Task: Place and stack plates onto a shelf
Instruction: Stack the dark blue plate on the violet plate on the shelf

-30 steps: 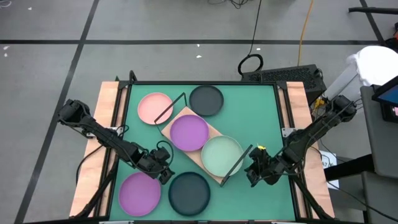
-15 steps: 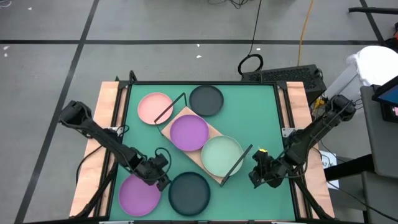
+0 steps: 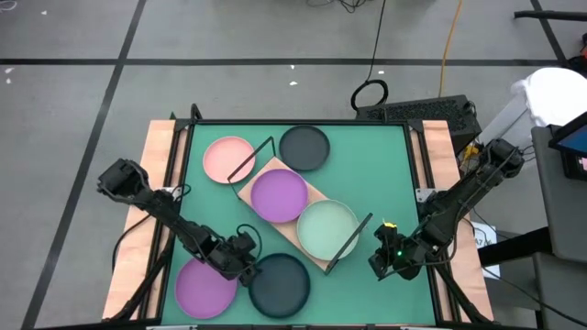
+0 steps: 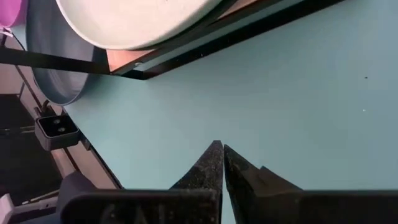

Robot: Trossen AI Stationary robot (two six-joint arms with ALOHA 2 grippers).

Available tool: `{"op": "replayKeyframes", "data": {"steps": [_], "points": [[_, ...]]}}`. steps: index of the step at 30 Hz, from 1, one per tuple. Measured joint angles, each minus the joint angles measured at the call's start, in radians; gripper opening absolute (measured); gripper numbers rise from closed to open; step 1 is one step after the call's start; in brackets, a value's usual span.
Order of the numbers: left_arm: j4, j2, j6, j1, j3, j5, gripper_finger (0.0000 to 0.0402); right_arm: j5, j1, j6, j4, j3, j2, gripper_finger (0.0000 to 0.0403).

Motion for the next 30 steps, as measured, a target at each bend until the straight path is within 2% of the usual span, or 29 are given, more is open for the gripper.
{"op": "replayKeyframes", "data": {"steps": [5, 15, 19, 24, 30], "points": [[0.029, 0.046, 0.009, 0.0, 0.001, -0.017, 0.0208, 0.0, 0.0, 0.001, 0.025, 0.0, 0.0, 0.0], [0.055, 0.058, 0.036, 0.01, 0.001, -0.076, 0.002, 0.029, 0.0, -0.018, 0.04, 0.0, 0.0, 0.0], [0.064, 0.04, 0.052, 0.01, 0.0, -0.065, 0.0012, 0.083, 0.0, -0.03, 0.047, 0.0, 0.0, 0.0], [0.067, -0.027, 0.068, 0.012, -0.001, -0.068, 0.001, 0.085, 0.0, -0.049, 0.046, 0.0, 0.0, 0.0], [-0.001, -0.143, 0.091, 0.018, -0.001, -0.078, 0.001, 0.084, 0.0, -0.053, 0.047, 0.0, 0.0, 0.0]]}}
